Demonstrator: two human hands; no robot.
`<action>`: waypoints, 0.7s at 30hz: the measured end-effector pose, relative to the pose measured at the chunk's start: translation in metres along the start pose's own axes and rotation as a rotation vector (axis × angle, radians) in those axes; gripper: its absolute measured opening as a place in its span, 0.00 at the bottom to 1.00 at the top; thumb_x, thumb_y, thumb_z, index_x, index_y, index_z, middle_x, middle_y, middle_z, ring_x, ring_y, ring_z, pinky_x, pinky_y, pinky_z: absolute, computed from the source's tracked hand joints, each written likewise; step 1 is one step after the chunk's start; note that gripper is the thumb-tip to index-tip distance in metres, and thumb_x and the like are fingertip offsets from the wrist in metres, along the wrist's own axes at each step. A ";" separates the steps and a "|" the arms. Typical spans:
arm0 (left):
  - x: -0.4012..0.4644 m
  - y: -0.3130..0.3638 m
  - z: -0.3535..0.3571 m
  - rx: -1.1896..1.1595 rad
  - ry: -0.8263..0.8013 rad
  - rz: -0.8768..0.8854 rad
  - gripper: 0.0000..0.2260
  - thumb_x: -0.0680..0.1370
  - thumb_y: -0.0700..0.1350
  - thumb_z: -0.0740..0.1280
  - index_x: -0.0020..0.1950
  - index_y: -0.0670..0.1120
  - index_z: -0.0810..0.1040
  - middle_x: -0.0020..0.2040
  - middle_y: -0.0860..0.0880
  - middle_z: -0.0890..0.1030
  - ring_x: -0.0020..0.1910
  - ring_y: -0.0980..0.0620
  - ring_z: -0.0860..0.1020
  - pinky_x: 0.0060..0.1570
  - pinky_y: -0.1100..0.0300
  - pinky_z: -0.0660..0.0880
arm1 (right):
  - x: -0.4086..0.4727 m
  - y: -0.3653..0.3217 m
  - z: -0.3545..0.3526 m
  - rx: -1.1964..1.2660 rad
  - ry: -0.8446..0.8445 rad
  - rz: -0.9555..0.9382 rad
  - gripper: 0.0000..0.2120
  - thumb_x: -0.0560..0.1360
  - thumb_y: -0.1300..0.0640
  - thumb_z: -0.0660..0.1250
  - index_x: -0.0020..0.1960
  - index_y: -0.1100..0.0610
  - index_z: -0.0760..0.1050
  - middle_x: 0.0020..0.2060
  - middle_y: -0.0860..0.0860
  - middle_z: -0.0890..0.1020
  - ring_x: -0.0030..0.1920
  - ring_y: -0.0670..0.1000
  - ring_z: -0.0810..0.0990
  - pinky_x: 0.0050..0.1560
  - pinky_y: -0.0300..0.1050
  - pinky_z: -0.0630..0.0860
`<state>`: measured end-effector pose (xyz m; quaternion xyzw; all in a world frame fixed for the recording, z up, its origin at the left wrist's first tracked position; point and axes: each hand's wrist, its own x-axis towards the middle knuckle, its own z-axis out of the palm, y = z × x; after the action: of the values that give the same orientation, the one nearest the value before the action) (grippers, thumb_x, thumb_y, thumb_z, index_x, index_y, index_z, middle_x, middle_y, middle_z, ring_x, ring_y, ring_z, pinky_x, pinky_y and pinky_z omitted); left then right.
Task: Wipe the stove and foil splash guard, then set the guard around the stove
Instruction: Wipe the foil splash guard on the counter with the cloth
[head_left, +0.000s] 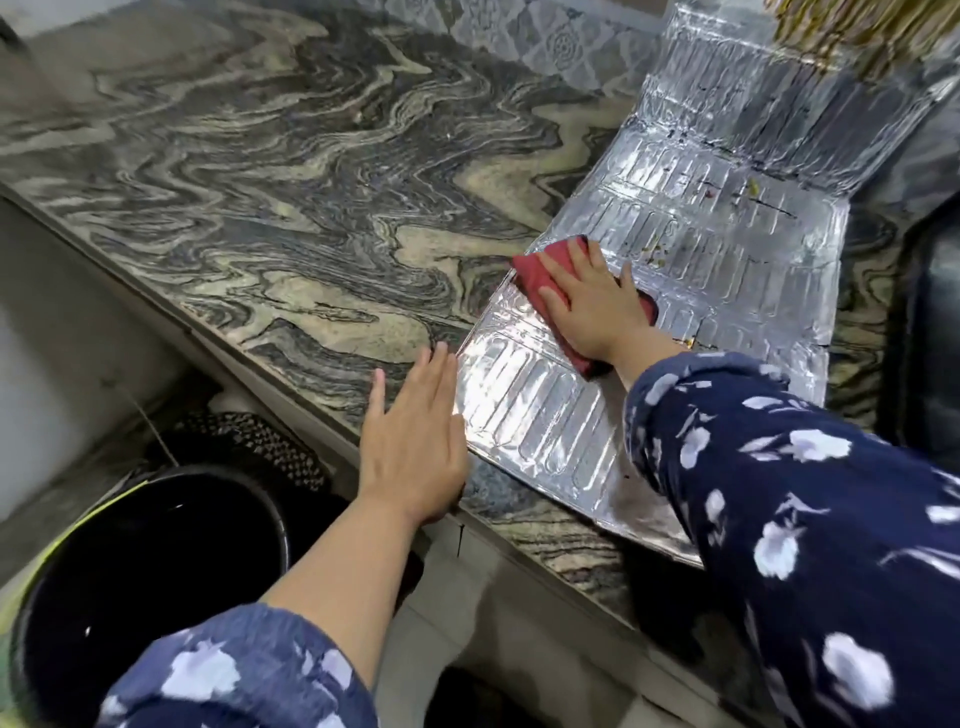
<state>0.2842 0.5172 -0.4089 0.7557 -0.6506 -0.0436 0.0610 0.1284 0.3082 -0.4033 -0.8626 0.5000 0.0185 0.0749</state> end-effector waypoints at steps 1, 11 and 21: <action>0.000 0.000 0.000 0.000 -0.002 -0.002 0.28 0.78 0.50 0.43 0.78 0.46 0.46 0.79 0.51 0.46 0.77 0.55 0.43 0.74 0.46 0.42 | 0.006 0.002 -0.001 0.001 -0.003 0.045 0.26 0.80 0.41 0.41 0.77 0.44 0.46 0.78 0.52 0.44 0.77 0.54 0.39 0.74 0.64 0.38; 0.001 0.000 0.001 0.027 0.000 -0.001 0.29 0.77 0.50 0.42 0.78 0.46 0.47 0.79 0.52 0.46 0.77 0.55 0.43 0.75 0.46 0.43 | -0.061 -0.052 0.011 0.051 -0.005 -0.047 0.26 0.80 0.42 0.43 0.77 0.45 0.47 0.78 0.52 0.45 0.78 0.53 0.41 0.76 0.57 0.42; 0.000 0.000 -0.001 0.026 -0.035 0.017 0.26 0.80 0.48 0.46 0.78 0.46 0.45 0.79 0.51 0.45 0.77 0.54 0.43 0.75 0.44 0.43 | -0.154 -0.017 0.011 0.032 -0.063 -0.218 0.31 0.73 0.34 0.39 0.75 0.37 0.47 0.78 0.48 0.45 0.78 0.49 0.42 0.75 0.54 0.41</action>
<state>0.2849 0.5169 -0.4080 0.7499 -0.6586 -0.0476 0.0402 0.0664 0.4504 -0.3953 -0.9095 0.4009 0.0296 0.1058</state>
